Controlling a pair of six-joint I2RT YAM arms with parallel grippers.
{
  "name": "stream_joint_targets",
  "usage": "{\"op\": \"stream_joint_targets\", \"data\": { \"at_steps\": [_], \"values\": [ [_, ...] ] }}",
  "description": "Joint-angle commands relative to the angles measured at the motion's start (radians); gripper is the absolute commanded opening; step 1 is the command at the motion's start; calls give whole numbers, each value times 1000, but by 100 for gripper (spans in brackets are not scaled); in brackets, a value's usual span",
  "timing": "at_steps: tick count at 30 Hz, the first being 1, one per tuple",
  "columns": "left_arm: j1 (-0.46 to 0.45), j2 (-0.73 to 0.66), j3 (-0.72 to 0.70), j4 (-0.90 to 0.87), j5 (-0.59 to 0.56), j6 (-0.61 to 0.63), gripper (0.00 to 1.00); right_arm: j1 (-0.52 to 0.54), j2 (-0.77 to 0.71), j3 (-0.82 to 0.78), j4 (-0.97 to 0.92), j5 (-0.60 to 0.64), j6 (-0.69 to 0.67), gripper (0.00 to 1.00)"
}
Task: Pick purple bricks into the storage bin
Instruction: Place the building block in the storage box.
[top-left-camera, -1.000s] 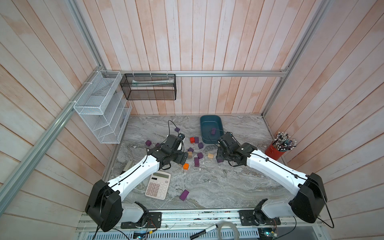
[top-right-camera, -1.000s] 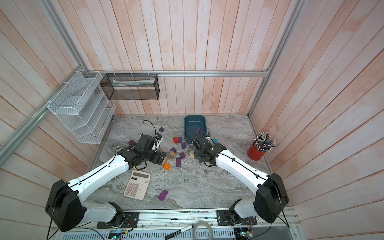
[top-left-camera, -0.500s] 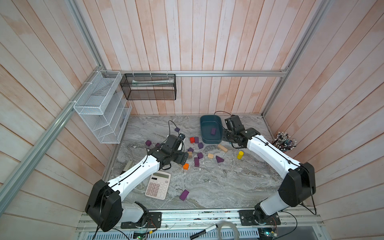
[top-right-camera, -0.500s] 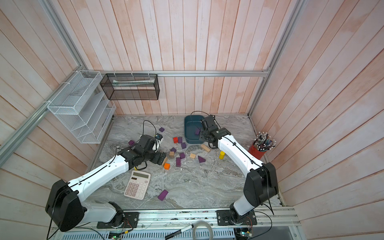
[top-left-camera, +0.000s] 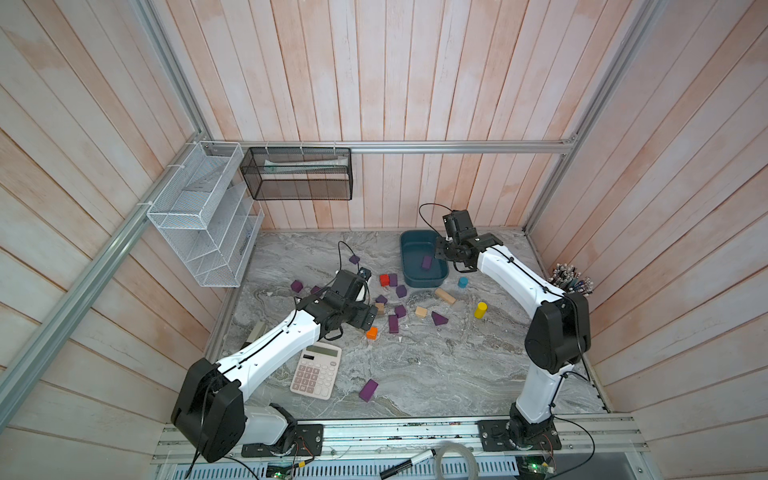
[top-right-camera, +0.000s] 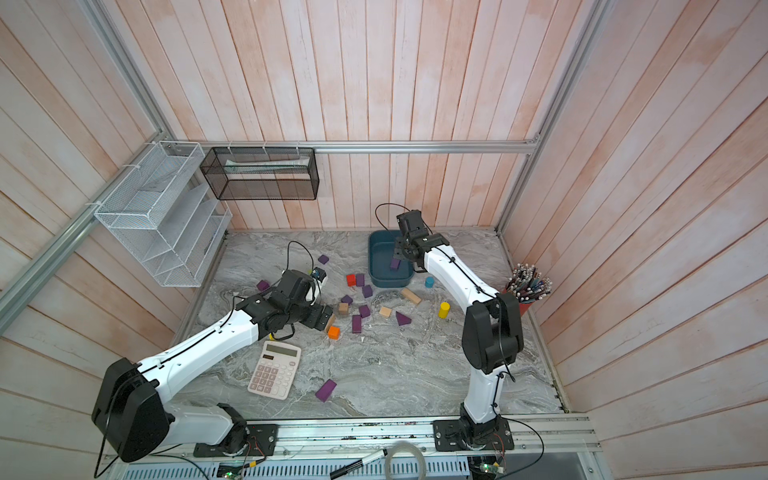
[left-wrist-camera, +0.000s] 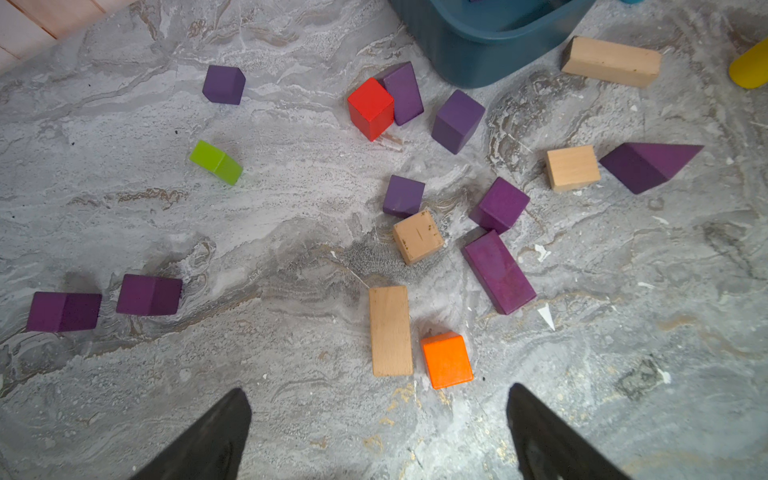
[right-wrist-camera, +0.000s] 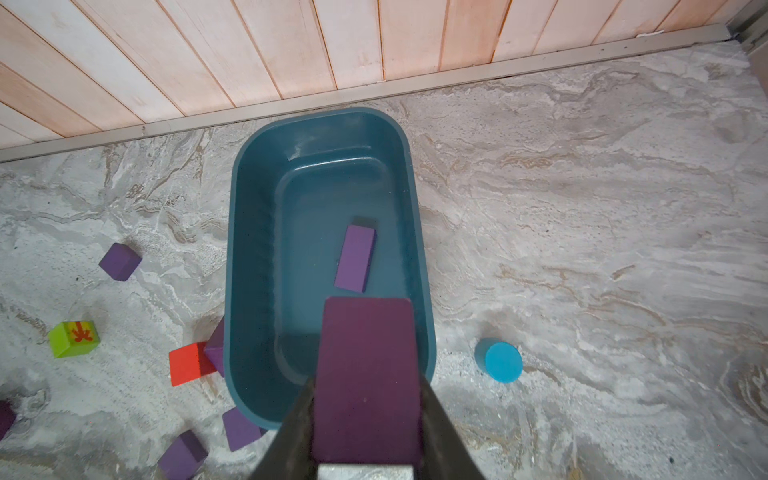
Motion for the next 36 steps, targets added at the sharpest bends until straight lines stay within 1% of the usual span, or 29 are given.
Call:
{"op": "stream_joint_targets", "data": {
  "at_steps": [1,15,23,30,36],
  "values": [
    [-4,12,23,-9,7,6,97,-6,65,77,-1,-7,-41,22],
    [-5,17,24,-11,5,8,97,-5,330,274,-9,-51,-97,22],
    [-5,27,22,-14,-5,8,97,-3,475,399,-44,-125,-94,24],
    [-5,35,23,-15,-11,11,97,0,568,487,-70,-123,-75,26],
    [-5,41,25,-15,-14,10,97,-1,608,516,-81,-113,-72,28]
  ]
}}
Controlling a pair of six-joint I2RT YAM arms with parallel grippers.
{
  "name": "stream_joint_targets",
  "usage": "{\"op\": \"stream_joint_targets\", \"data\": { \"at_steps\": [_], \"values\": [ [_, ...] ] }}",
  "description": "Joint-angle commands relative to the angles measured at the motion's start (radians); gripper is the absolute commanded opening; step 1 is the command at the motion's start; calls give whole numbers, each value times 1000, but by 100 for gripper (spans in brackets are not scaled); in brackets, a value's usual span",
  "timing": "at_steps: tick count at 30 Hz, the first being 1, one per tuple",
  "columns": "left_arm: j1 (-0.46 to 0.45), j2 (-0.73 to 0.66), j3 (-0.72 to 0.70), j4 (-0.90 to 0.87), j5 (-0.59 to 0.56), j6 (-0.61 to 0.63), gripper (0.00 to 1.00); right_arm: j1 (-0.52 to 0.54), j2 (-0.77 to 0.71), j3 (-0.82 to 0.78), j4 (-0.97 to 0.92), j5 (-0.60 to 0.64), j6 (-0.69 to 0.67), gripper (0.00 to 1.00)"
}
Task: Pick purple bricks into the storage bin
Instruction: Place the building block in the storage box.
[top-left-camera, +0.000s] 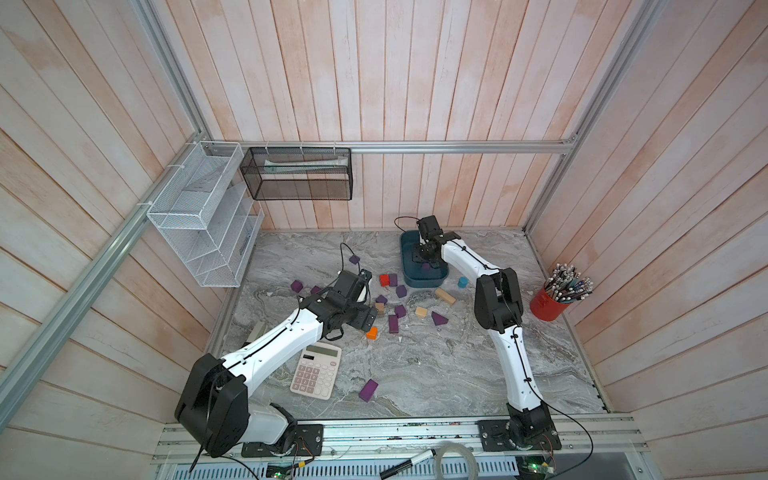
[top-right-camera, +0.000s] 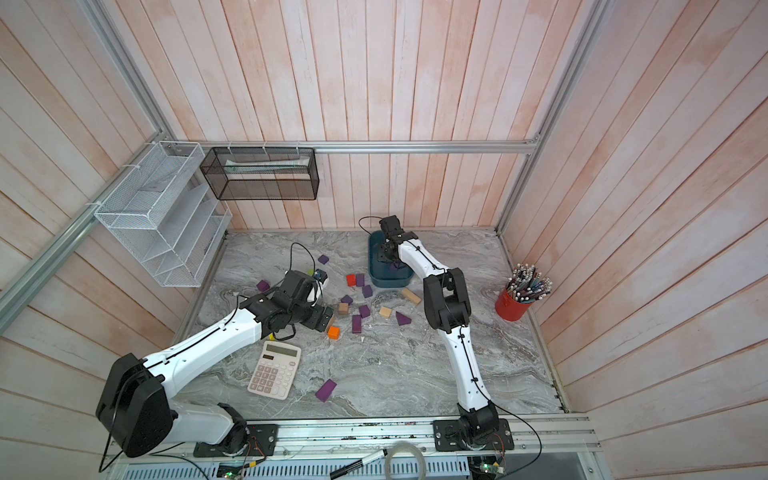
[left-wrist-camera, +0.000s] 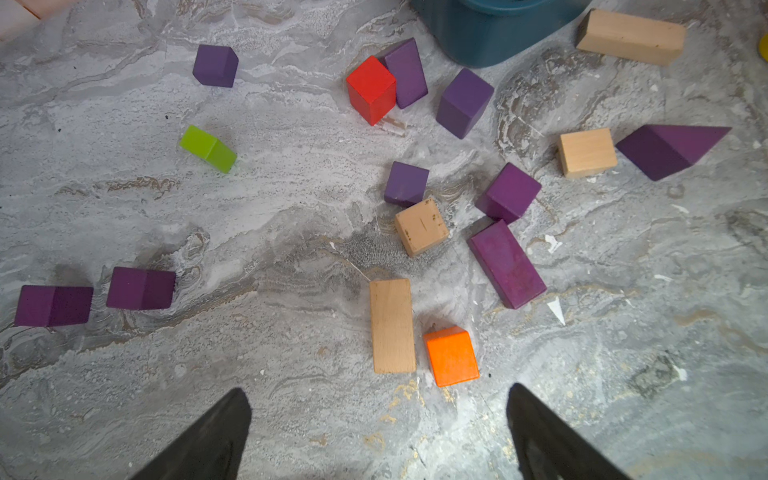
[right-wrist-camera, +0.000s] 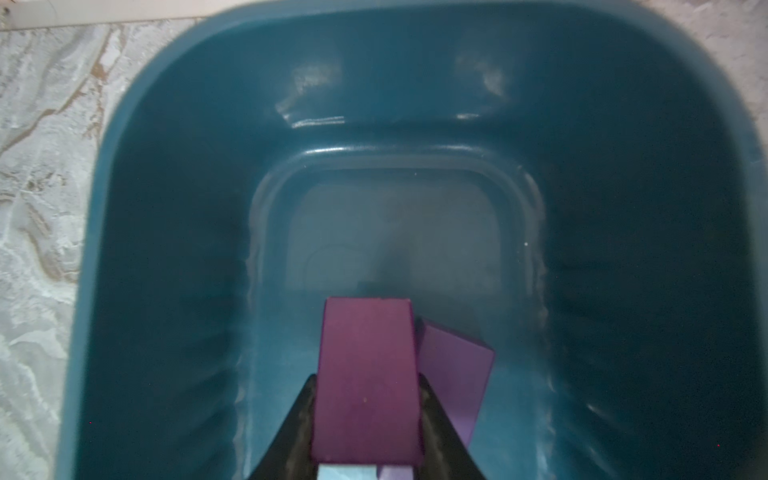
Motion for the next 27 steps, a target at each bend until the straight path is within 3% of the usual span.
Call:
{"op": "stream_joint_targets", "data": {
  "at_steps": [1,5,13,27],
  "values": [
    [-4,15,25,-9,-10,10,97,2,30,30,-30,0,7,28],
    [-5,17,25,-9,-14,10,97,3,39,32,-34,-2,8,31],
    [-4,21,26,-10,-22,10,97,3,41,63,-49,-41,5,49],
    [65,-40,25,21,-16,-9,97,3,-146,129,-82,-43,-21,57]
  ]
}}
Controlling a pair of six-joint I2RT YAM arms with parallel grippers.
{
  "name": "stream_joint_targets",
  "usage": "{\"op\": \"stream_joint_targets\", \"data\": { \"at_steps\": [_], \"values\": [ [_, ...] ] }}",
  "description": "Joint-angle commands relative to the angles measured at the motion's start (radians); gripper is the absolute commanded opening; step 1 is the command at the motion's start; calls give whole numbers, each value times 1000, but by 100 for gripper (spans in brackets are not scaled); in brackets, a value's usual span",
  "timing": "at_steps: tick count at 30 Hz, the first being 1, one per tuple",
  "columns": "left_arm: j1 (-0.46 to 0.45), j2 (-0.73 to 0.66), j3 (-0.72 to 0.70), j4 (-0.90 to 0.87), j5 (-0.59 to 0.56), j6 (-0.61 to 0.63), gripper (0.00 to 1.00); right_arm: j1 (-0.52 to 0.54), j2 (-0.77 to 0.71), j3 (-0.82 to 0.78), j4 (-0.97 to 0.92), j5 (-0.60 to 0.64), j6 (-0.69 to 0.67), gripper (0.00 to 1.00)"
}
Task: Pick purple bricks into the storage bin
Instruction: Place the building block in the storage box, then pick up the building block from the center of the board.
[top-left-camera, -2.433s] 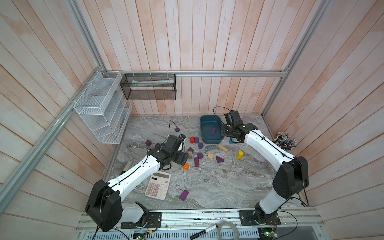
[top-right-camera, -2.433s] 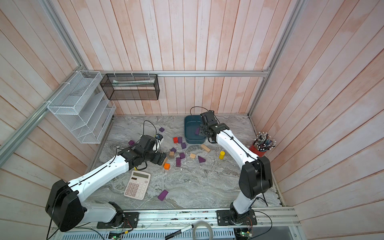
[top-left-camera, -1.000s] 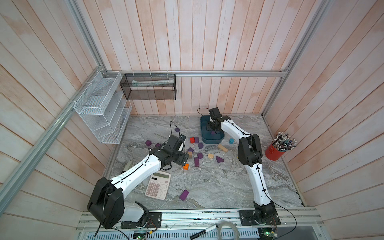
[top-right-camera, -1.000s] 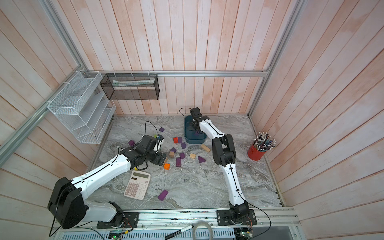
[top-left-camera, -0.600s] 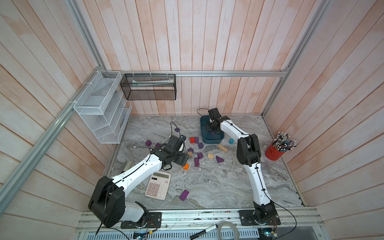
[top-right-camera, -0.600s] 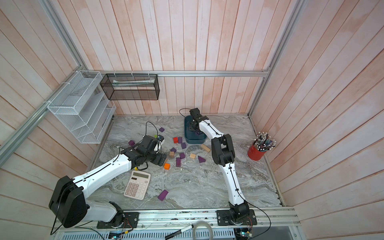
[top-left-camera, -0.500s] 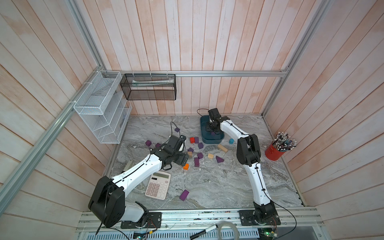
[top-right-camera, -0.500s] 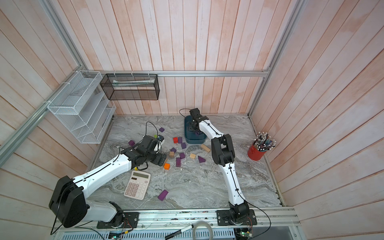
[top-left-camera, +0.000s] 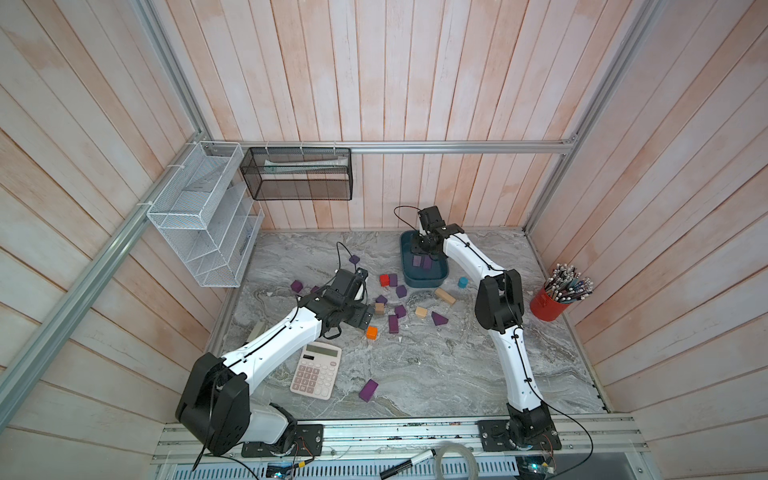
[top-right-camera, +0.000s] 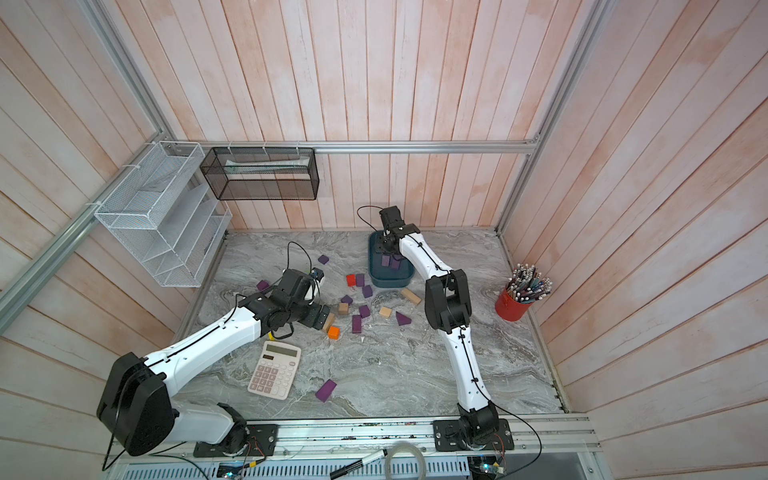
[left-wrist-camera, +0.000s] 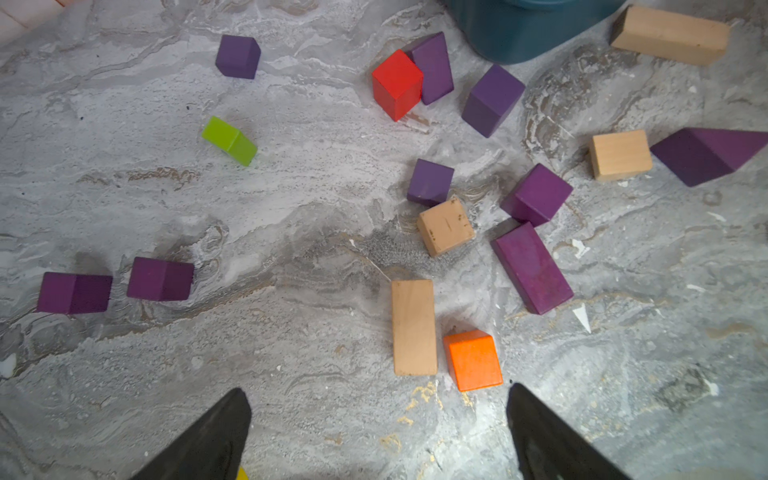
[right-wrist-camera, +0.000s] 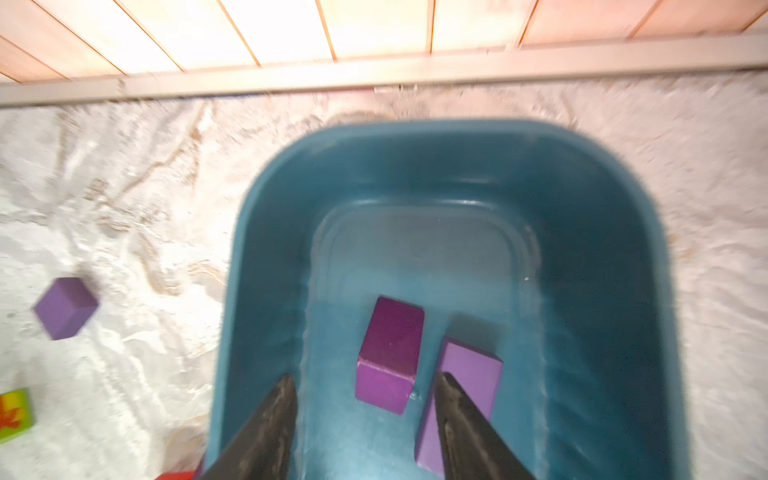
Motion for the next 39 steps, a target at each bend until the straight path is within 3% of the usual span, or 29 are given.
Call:
{"op": "stream_joint_targets", "data": {
  "at_steps": [1,5,15,22,31,35,39],
  "values": [
    [28,-37,27,21,-3,-13,97,1,-133,16,-29,-2,-23,57],
    [68,-42,29,36,-6,-34,97,2,-261,-86,2,-14,-33,58],
    [241,24,83,35,-10,-105,98,40,-692,-676,330,13,-53,60],
    [350,86,131,19,-28,-149,98,152,-931,-1038,558,95,-112,60],
    [442,210,206,-47,-13,-281,98,297,-1101,-1355,877,60,-155,60],
    [458,254,258,-100,-37,-344,98,350,-1131,-1451,980,34,-218,60],
    [492,249,260,-79,11,-411,98,380,-1143,-1514,1036,-4,-282,60]
  ]
}}
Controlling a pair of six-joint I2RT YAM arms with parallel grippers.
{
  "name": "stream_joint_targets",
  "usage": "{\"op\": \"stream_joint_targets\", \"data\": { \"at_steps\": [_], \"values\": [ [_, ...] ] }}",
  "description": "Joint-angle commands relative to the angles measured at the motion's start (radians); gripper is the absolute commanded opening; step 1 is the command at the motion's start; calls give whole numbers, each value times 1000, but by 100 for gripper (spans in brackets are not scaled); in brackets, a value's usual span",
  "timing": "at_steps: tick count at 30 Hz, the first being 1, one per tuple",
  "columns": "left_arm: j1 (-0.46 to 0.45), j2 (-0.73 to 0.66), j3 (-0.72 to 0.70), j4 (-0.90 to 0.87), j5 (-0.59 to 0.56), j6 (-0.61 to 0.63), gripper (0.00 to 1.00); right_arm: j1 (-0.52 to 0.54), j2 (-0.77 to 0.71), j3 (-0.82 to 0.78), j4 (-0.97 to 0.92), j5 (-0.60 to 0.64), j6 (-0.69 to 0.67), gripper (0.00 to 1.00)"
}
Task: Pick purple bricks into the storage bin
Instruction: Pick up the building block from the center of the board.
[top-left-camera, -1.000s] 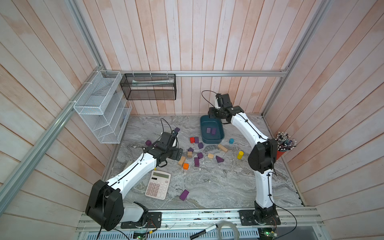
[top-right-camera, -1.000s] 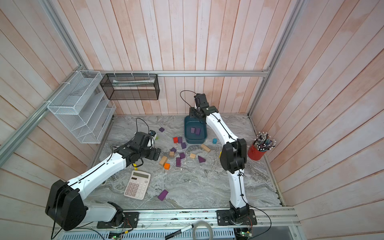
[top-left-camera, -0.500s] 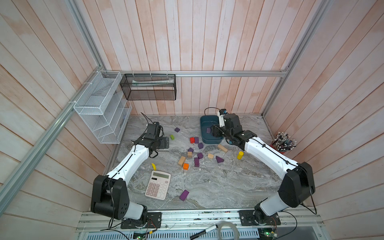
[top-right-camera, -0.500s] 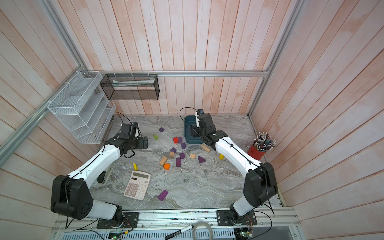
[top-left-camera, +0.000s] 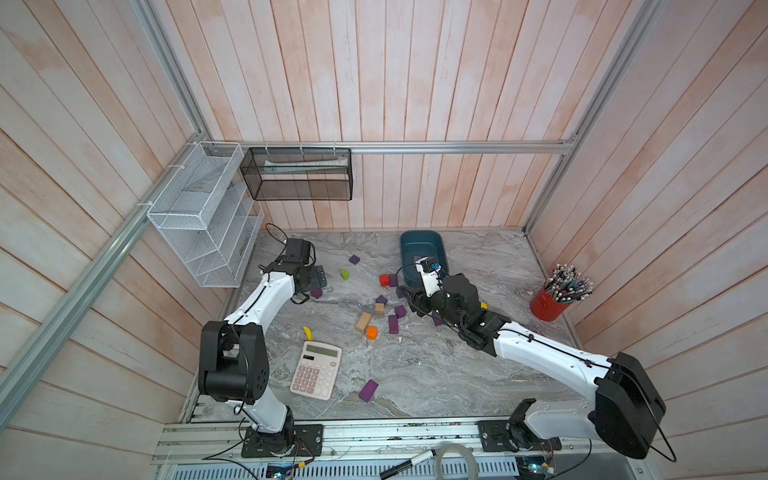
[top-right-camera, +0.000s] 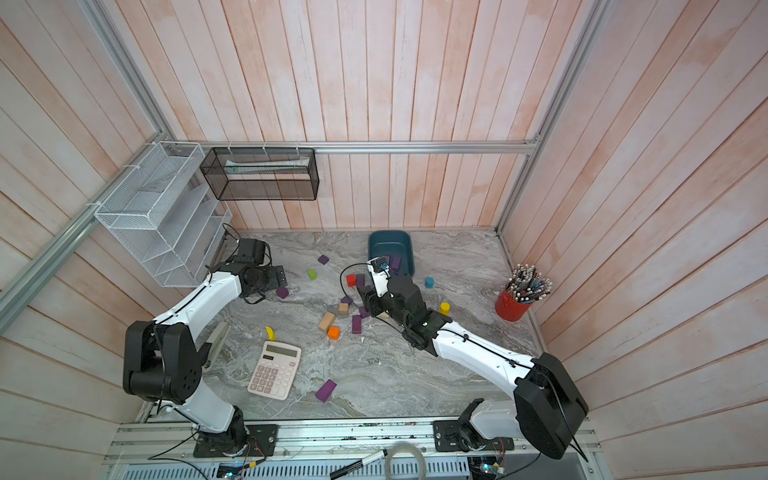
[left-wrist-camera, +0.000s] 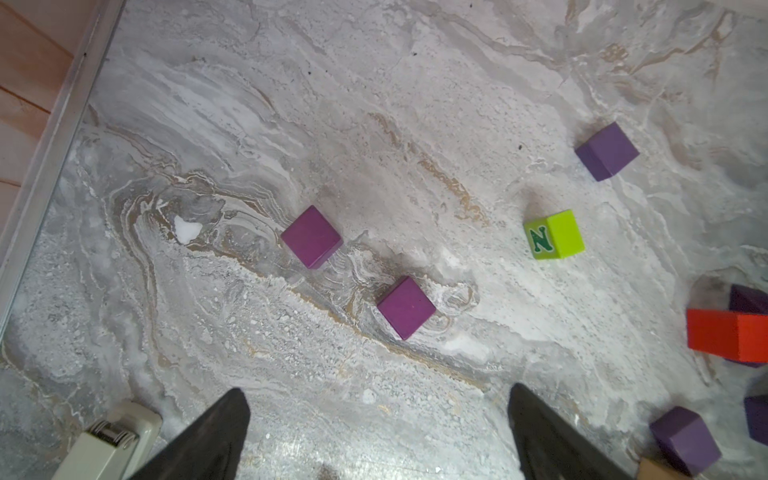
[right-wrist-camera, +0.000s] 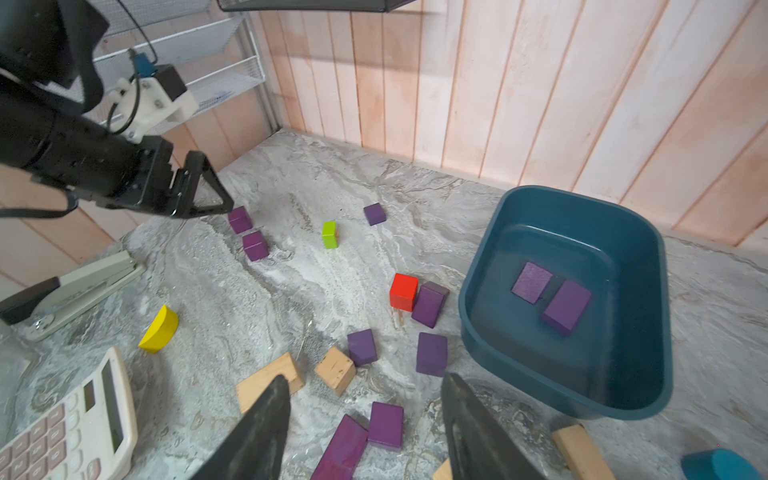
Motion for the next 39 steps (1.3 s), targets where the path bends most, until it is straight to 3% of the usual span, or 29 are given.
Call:
{"op": "stream_joint_targets", "data": {
  "at_steps": [1,6,13,19,29,39],
  "values": [
    [34,-8,23,-11,33,-101,98,25,-24,-48,118,-42,-92,60],
    [83,14,37,-27,68,-213,96,49,-57,-107,186,-116,-141,60],
    [117,39,43,-20,82,-353,96,83,-97,-136,209,-116,-186,60],
    [125,118,96,-32,25,-464,91,112,-143,-166,227,-127,-190,60],
    [126,279,197,-65,-68,-467,85,144,-155,-167,229,-145,-199,61],
    [126,386,283,-52,-74,-413,77,158,-147,-162,226,-152,-204,60]
  ]
}}
